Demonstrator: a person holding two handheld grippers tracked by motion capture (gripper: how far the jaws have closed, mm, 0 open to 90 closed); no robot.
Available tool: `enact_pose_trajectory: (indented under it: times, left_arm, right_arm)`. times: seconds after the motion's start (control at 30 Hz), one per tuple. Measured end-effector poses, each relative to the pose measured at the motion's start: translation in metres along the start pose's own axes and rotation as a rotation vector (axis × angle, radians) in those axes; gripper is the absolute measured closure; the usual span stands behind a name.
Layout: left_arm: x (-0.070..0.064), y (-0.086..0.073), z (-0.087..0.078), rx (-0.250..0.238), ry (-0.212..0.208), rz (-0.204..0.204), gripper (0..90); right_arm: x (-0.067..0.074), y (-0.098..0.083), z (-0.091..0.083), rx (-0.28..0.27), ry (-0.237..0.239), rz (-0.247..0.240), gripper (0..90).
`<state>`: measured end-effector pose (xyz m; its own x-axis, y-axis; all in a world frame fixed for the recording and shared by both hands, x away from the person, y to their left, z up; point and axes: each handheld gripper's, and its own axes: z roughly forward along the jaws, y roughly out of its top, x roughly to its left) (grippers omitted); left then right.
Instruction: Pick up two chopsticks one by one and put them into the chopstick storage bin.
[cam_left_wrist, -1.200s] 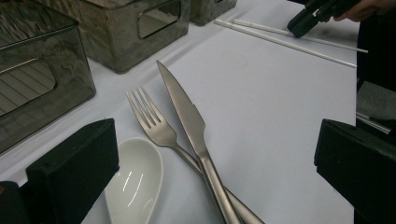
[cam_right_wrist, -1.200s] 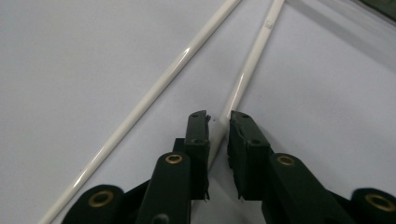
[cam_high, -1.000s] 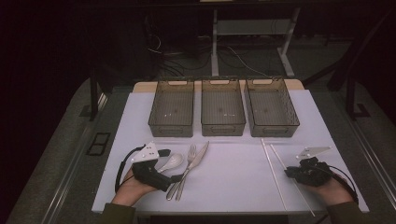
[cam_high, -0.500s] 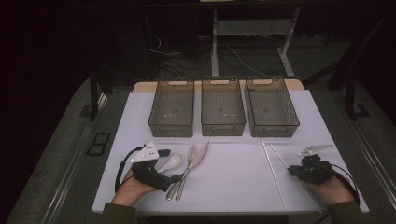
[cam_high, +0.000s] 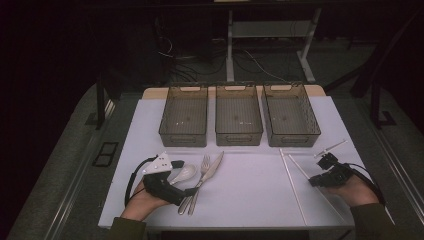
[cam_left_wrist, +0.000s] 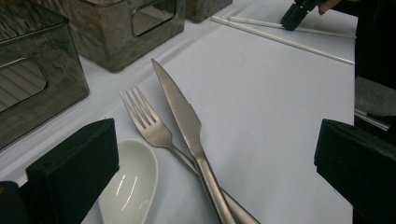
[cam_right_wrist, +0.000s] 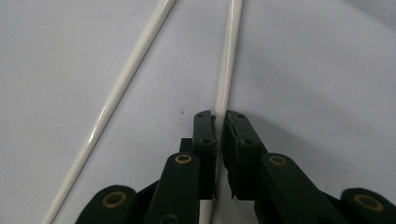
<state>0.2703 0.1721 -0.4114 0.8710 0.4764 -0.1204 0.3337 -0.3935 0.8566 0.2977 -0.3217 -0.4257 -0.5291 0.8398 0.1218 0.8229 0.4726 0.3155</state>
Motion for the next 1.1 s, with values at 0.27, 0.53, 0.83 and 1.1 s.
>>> enact_pose_trajectory:
  times: [0.27, 0.53, 0.83, 1.1]
  left_arm:
    - [0.001, 0.0, -0.001, -0.001, 0.002, 0.0, 0.0]
    - [0.001, 0.0, -0.002, -0.004, 0.002, 0.0, 0.0]
    - [0.001, 0.0, -0.003, -0.006, 0.006, 0.0, 0.0]
    - [0.001, 0.0, -0.002, -0.002, 0.003, 0.001, 0.0]
  right_arm:
    - [0.0, 0.0, -0.001, -0.005, -0.004, 0.007, 84.7]
    - [-0.003, -0.005, -0.003, -0.061, 0.013, -0.011, 84.7]
    - [-0.012, -0.016, -0.02, -0.183, 0.08, -0.001, 84.7]
    - [-0.013, -0.014, -0.036, -0.3, 0.118, -0.02, 84.7]
